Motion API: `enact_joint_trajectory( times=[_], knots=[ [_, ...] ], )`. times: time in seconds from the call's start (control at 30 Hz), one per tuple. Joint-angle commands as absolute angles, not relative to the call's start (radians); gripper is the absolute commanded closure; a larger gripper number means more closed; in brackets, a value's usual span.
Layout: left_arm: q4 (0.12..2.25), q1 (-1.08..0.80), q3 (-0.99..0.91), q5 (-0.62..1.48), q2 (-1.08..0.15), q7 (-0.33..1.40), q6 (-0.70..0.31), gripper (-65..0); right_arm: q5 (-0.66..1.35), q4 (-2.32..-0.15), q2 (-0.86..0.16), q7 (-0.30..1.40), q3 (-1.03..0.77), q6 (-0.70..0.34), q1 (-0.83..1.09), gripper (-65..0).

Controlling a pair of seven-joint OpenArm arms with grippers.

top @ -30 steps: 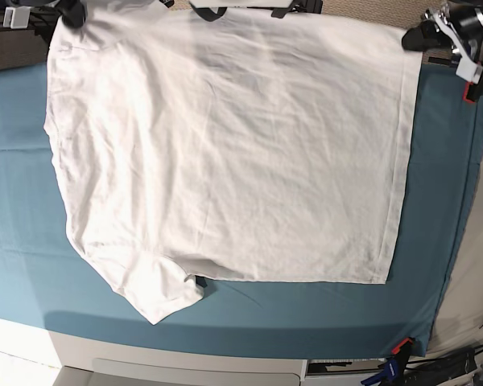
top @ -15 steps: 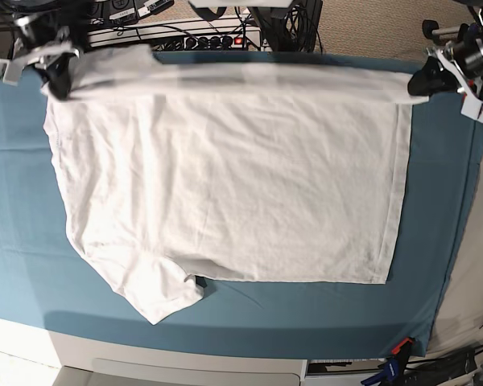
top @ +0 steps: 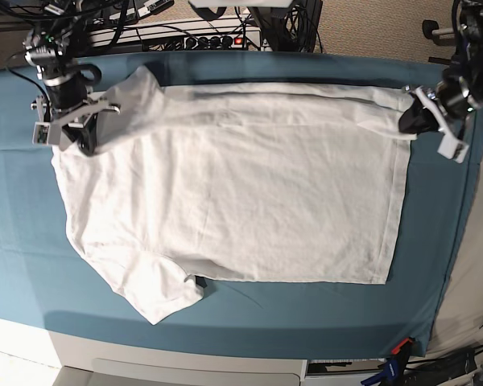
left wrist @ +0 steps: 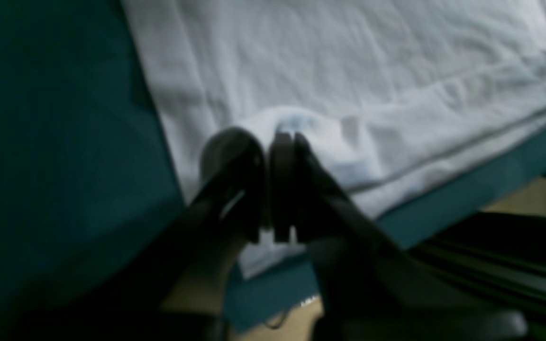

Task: Fold the T-shirt properly
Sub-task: 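Fold the held edge over onto the shirt body with both grippers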

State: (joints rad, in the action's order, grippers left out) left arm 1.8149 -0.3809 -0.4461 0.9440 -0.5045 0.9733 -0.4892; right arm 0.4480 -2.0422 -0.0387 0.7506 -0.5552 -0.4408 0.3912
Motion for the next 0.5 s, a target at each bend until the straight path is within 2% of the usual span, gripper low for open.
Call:
enact_joint_trajectory(
  times=[0.0, 0.47],
  knots=[
    [1.830, -0.361, -0.436, 0.944, -0.522, 0.946, -0.490, 0.0, 0.452, -2.049, -0.050, 0.705, -0.557, -0.437, 0.377, 0.0],
    [1.753, -0.247, -0.386, 0.851, -0.533, 0.915, -0.442, 0.0, 0.451, -1.803, -0.050, 0.704, -0.556, -0.438, 0.212, 0.0]
  ],
)
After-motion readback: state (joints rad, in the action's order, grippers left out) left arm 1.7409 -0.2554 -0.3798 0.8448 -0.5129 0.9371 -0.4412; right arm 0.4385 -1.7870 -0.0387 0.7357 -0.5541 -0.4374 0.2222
